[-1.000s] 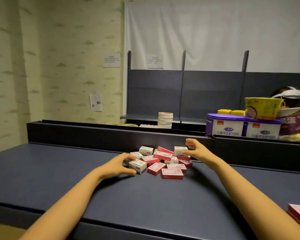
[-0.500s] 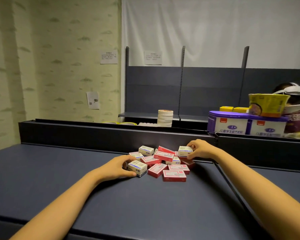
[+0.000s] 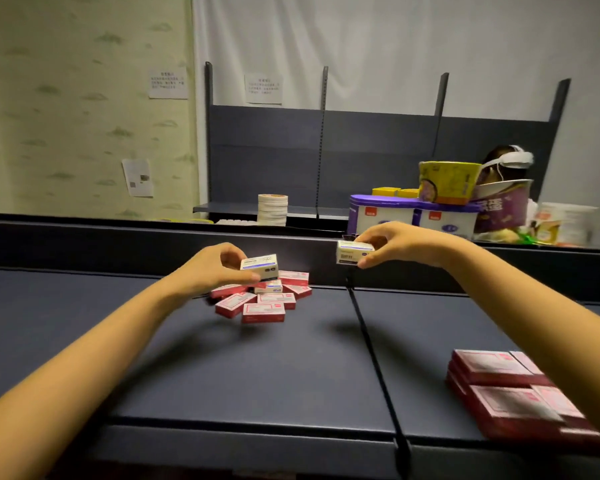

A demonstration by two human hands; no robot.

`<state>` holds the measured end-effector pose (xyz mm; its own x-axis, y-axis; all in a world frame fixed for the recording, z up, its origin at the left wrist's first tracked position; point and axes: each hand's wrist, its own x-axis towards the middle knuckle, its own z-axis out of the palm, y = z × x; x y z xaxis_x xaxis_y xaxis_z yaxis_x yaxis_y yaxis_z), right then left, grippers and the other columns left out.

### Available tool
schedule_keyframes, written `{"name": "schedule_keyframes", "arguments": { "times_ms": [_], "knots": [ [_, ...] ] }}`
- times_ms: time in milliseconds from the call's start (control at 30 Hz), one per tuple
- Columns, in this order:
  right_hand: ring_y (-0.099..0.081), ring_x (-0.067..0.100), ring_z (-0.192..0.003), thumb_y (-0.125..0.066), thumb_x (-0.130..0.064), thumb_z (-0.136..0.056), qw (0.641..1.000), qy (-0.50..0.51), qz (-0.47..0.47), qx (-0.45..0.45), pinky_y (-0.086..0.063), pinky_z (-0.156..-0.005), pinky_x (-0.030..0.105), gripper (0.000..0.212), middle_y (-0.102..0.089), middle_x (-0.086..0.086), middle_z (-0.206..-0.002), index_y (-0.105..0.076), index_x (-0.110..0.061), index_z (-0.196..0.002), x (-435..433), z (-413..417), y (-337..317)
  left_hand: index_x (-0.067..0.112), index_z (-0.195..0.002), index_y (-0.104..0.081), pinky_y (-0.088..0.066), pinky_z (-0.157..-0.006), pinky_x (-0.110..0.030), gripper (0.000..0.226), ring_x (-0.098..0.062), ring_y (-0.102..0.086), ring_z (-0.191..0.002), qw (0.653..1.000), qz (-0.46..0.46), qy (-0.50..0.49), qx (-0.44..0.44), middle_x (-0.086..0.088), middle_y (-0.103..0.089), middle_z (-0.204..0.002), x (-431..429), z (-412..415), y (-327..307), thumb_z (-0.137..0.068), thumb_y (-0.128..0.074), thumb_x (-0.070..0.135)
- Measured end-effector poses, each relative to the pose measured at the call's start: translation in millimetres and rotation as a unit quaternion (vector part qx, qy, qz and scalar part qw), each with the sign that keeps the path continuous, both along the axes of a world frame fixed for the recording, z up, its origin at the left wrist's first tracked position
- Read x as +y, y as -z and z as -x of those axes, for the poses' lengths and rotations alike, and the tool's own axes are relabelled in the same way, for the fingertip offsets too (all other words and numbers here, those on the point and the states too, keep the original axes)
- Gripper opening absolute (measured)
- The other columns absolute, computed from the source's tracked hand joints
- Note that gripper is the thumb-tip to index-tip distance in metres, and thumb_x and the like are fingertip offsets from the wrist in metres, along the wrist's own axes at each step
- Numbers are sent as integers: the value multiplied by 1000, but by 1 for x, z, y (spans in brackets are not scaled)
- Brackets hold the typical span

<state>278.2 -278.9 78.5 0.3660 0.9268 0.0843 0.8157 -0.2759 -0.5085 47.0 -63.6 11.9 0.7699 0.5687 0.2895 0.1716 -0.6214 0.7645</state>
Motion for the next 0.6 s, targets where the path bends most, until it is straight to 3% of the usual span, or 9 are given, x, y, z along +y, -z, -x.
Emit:
{"name": "schedule_keyframes", "arguments": {
  "times_ms": [167, 300, 500, 600],
  "knots": [
    [-53, 16, -103, -65, -19, -84, 1000, 5, 4, 1, -46, -89, 25, 28, -58, -2, -107, -59, -16, -111, -86, -38, -10, 23, -100, -60, -52, -75, -21, 27, -11, -64, -87, 999, -3, 44, 11, 3, -68, -97, -95, -57, -19, -77, -73, 29],
    [-55, 12, -95, -64, -19, -84, 1000, 4, 2, 2, -45, -81, 17, 27, -57, -8, -100, -57, -19, -111, -174, -82, -11, 22, -102, -62, -47, -62, -12, 28, -7, -63, -79, 999, -3, 54, -1, 5, -68, -92, -183, -105, -22, -77, -73, 27],
    [-56, 10, -95, -65, -20, -83, 1000, 0, -5, 2, -45, -80, 15, 29, -59, -9, -100, -57, -20, -110, -308, -147, -2, 26, -98, -63, -47, -78, -24, 24, -13, -63, -91, 998, -11, 55, 4, 3, -69, -98, -311, -172, -22, -76, -73, 29],
    [-56, 11, -97, -66, -22, -82, 1000, -2, 14, 3, -46, -82, 18, 33, -60, -3, -107, -56, -21, -114, -361, -173, 7, 26, -98, -64, -47, -79, -22, 25, -10, -64, -92, 997, 2, 75, 11, 4, -69, -98, -371, -203, -22, -75, -73, 29]
  ]
}}
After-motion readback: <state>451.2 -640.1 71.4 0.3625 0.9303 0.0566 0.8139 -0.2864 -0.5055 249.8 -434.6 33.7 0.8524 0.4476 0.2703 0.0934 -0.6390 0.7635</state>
